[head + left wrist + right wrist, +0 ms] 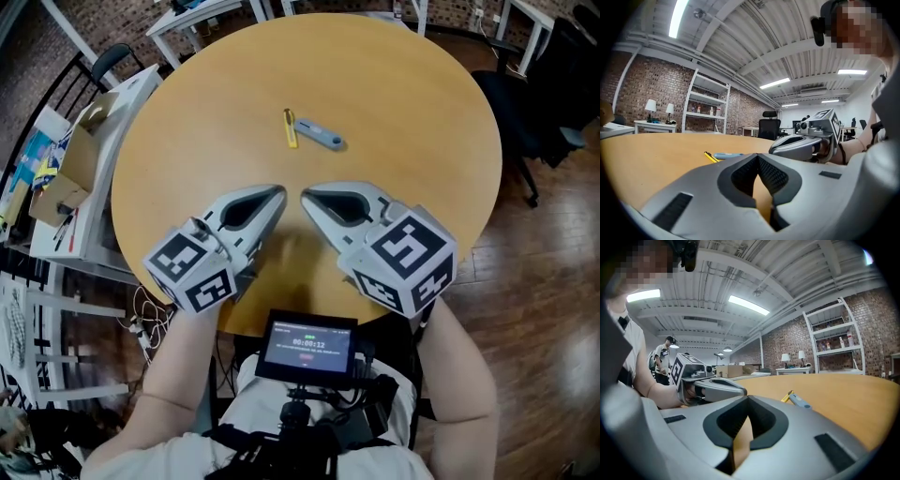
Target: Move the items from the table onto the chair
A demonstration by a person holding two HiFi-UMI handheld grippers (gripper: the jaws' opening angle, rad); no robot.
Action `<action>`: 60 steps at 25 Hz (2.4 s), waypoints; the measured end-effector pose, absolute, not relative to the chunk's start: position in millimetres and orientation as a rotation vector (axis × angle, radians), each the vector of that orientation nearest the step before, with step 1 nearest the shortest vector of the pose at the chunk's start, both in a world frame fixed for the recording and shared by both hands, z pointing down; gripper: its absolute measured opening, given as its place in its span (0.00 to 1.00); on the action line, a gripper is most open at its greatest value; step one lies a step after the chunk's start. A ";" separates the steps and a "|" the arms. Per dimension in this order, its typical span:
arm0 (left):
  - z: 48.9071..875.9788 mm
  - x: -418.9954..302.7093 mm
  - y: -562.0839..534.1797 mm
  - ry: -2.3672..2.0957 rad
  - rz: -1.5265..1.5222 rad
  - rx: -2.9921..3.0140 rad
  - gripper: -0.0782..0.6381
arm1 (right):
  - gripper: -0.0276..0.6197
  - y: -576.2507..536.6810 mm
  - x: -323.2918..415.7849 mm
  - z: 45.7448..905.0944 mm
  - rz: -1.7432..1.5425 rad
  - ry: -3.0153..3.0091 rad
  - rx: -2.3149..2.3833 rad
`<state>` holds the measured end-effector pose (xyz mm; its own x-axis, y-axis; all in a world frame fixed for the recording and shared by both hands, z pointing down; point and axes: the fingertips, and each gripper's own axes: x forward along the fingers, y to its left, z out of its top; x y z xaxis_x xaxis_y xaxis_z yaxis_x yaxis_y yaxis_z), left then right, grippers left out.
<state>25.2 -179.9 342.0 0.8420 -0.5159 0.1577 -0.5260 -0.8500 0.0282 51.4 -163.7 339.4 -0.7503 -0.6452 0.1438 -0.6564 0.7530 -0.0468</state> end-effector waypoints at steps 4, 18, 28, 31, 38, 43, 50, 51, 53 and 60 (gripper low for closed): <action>343.1 23.5 -179.3 -0.825 0.225 2.939 0.11 | 0.05 -163.1 49.2 339.4 0.149 -2.825 1.057; 343.2 24.4 -179.3 -0.821 0.229 2.940 0.11 | 0.05 -163.2 49.8 338.7 0.143 -2.824 1.058; 343.6 25.2 -179.3 -0.820 0.230 2.937 0.11 | 0.05 -163.2 50.4 338.7 0.144 -2.825 1.058; 344.0 24.9 -179.3 -0.819 0.229 2.937 0.11 | 0.05 -163.3 49.7 338.2 0.143 -2.832 1.060; 344.6 25.5 -179.5 -0.820 0.230 2.941 0.11 | 0.05 -163.5 50.1 337.6 0.141 -2.840 1.063; 344.5 20.7 -184.7 -0.877 0.220 2.922 0.11 | 0.05 -164.0 48.9 337.8 0.139 -2.839 1.065; 339.2 18.7 -183.3 -0.868 0.213 2.972 0.13 | 0.05 -163.3 47.1 339.7 0.143 -2.838 1.064; 336.6 19.9 -184.5 -0.855 0.234 3.001 0.13 | 0.05 -163.3 47.8 339.3 0.142 -2.840 1.064; 329.7 23.6 -189.9 -0.812 0.316 3.072 0.13 | 0.05 -163.4 49.5 339.2 0.141 -2.831 1.058; 337.1 41.3 -237.4 -0.639 1.091 3.327 0.20 | 0.05 -163.4 48.5 341.3 0.152 -2.821 1.059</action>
<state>41.3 -237.4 337.1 0.7584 -0.4458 0.4755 -0.1969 -0.8521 -0.4849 48.5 -163.4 341.3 -0.7468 -0.6475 0.1517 -0.6601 0.7495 -0.0501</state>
